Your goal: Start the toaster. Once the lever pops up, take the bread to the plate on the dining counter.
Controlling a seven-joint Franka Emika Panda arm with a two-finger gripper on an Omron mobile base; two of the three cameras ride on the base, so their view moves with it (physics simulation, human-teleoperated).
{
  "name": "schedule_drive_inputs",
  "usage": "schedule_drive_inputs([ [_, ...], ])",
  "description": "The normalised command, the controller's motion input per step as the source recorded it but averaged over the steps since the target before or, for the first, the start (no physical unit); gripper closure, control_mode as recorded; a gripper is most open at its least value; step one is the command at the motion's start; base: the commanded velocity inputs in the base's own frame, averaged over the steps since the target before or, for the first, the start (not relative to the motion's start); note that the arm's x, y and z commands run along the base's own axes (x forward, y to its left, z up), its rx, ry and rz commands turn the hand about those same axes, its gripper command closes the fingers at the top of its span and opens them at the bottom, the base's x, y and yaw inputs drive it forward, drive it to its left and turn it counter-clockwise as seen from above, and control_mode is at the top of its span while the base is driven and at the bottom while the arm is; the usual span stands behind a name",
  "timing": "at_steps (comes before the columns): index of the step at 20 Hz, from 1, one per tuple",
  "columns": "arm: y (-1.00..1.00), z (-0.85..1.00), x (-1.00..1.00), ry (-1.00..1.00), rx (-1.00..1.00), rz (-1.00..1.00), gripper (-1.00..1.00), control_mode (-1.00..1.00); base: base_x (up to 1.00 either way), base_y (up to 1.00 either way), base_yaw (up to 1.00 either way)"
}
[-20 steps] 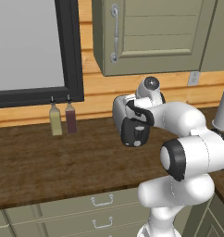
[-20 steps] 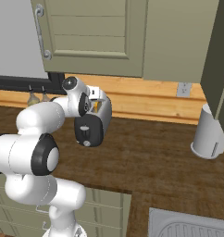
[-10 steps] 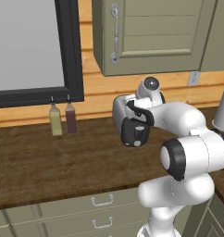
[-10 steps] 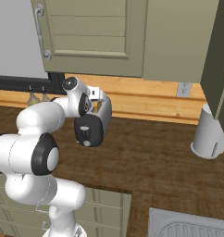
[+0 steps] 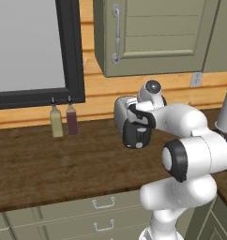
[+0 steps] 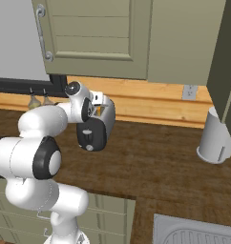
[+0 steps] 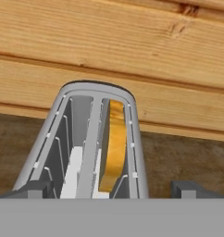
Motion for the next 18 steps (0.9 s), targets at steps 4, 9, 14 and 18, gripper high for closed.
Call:
schedule_drive_inputs([
  [4,0.0,-0.11,0.03,0.0,0.0,0.0,-1.0,-1.0,0.0,0.0,0.0],
  [9,0.0,-0.09,0.07,0.0,0.0,0.0,-1.0,-1.0,0.0,0.0,0.0],
  [14,0.0,-0.1,0.15,0.0,0.0,-0.02,-1.0,-1.0,0.0,0.0,0.0],
  [18,0.0,-0.12,0.16,0.0,0.0,-0.02,-1.0,-1.0,0.0,0.0,0.0],
])
